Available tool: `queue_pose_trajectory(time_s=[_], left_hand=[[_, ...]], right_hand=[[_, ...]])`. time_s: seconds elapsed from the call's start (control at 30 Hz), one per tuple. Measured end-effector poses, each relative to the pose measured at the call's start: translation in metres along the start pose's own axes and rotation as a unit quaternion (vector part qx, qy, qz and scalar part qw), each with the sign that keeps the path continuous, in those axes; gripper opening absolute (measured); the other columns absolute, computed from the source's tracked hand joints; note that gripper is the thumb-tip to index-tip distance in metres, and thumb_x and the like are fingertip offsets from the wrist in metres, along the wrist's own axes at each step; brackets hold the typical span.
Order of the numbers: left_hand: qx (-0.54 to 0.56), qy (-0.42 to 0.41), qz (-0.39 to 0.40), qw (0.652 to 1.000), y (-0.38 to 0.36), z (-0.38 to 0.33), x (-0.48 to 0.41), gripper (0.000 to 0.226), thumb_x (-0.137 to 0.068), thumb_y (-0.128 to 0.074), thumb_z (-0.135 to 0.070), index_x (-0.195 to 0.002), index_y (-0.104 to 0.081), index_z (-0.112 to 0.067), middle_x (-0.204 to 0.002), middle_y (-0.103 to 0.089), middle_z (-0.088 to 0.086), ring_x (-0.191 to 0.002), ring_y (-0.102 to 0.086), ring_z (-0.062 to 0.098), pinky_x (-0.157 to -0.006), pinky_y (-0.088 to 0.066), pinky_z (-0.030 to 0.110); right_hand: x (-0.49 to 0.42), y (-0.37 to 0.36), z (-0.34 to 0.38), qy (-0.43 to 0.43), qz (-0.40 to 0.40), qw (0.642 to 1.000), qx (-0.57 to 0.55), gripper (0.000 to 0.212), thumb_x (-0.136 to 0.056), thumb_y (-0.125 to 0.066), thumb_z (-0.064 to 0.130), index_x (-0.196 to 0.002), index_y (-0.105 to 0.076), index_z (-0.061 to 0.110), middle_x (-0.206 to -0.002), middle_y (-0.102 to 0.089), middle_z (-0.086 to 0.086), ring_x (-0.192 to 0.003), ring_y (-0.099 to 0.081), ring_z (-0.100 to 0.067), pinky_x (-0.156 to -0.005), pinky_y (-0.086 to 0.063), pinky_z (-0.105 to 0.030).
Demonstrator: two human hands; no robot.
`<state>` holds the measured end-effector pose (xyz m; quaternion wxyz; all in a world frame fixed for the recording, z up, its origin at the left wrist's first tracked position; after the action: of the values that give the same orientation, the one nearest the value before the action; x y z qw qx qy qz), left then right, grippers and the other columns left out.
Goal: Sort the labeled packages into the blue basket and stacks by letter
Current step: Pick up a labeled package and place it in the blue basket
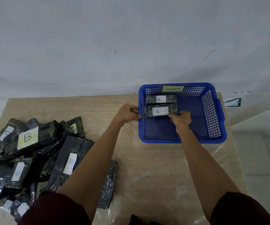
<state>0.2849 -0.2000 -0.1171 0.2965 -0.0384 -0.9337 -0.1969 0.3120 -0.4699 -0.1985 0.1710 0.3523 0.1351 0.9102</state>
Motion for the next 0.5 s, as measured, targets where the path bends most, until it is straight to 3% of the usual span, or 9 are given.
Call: queue_pose_trajectory(time_s=[0.2,0.27,0.37,0.5], left_hand=[[-0.021,-0.008,-0.007,1.0,-0.002,0.002,-0.002,0.04,-0.084,-0.071,0.01,-0.123,-0.066,0.005,-0.109,-0.072,0.022,-0.094,-0.071,0.029,-0.087,-0.06,0.038],[-0.024,-0.009,-0.005,1.0,-0.001,0.003,-0.003,0.041,-0.083,-0.07,0.01,-0.124,-0.066,0.004,-0.108,-0.073,0.021,-0.097,-0.071,0.031,-0.09,-0.06,0.041],[-0.023,-0.007,-0.006,1.0,0.0,0.004,-0.003,0.04,-0.085,-0.068,0.012,-0.124,-0.066,0.003,-0.109,-0.072,0.021,-0.092,-0.07,0.025,-0.083,-0.06,0.033],[-0.03,-0.006,0.0,1.0,0.0,0.002,-0.002,0.04,-0.086,-0.066,0.012,-0.125,-0.065,0.004,-0.111,-0.072,0.021,-0.094,-0.069,0.026,-0.087,-0.06,0.035]], right_hand=[[0.021,-0.035,0.001,-0.074,0.062,0.978,-0.187,0.082,-0.079,-0.073,-0.016,-0.142,-0.026,0.007,-0.142,-0.043,-0.026,-0.111,-0.066,-0.037,-0.09,-0.059,-0.041],[0.023,-0.039,0.005,-0.081,0.057,0.975,-0.201,0.089,-0.082,-0.069,-0.018,-0.15,-0.017,0.006,-0.149,-0.038,-0.027,-0.118,-0.062,-0.037,-0.094,-0.057,-0.044],[0.026,-0.041,0.006,-0.093,0.062,0.974,-0.199,0.098,-0.085,-0.065,-0.017,-0.156,-0.003,0.008,-0.157,-0.028,-0.023,-0.126,-0.057,-0.036,-0.099,-0.053,-0.046],[0.032,-0.032,0.011,-0.079,0.048,0.981,-0.168,0.086,-0.084,-0.069,-0.016,-0.15,-0.019,0.005,-0.154,-0.032,-0.023,-0.12,-0.06,-0.035,-0.09,-0.058,-0.039]])
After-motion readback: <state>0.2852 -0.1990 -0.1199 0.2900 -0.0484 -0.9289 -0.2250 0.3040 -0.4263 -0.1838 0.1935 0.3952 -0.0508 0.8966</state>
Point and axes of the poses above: each hand's wrist, its own x-axis away from the middle knuckle, its own y-axis out of the back of the hand, z = x × y, the point moved 8 cm from there along -x, towards the middle knuckle
